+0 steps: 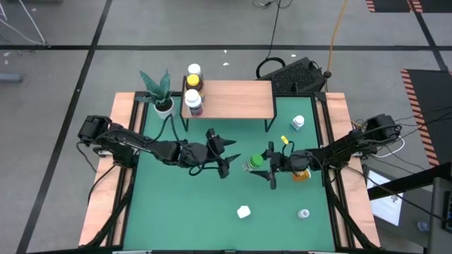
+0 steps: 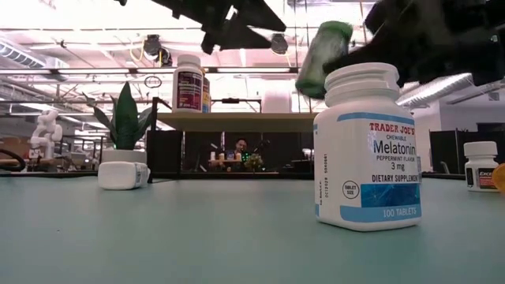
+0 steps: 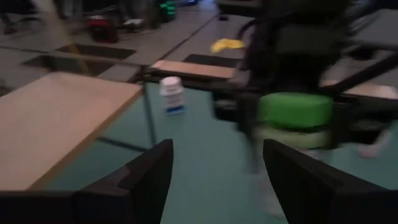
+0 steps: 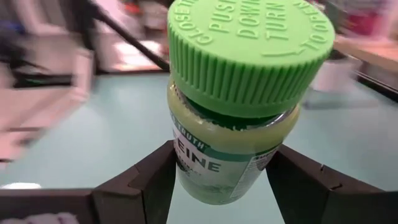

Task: Pick and place medicine bottles onto shelf by color
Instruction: Put the light green pill bottle on the shelf

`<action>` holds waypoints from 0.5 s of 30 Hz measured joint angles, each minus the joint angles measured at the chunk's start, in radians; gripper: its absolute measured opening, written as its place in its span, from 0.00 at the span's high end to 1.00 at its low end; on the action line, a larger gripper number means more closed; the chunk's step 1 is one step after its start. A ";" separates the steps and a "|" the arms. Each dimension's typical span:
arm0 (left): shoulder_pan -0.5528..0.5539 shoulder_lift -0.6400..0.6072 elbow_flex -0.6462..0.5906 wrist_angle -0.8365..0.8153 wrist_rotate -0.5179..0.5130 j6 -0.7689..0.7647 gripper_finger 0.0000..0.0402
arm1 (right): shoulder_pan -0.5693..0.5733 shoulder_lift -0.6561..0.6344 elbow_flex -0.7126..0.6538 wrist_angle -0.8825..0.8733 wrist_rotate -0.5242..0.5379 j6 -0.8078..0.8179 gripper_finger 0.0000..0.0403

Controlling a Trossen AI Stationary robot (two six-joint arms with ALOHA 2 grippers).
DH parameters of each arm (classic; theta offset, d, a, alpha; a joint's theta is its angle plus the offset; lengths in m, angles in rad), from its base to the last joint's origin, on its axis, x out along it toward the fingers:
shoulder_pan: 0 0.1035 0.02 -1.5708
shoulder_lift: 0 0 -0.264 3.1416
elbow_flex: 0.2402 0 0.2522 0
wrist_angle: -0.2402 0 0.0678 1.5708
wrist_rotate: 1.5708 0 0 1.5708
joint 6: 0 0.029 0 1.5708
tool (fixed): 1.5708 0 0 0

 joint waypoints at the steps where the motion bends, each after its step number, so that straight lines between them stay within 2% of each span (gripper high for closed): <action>1: 0.000 0.000 0.000 0.006 0.029 0.006 0.38 | 0.000 0.000 0.002 -0.035 0.044 0.012 0.46; 4: -0.001 0.000 0.000 0.009 0.077 0.033 0.37 | -0.002 0.001 0.041 -0.211 0.131 0.044 0.46; 8: 0.005 0.002 0.000 0.002 0.077 0.068 0.35 | -0.001 0.001 0.143 -0.426 0.177 0.088 0.46; 15: 0.025 0.083 0.000 0.055 0.136 0.098 0.23 | 0.009 0.001 0.235 -0.549 0.182 0.082 0.47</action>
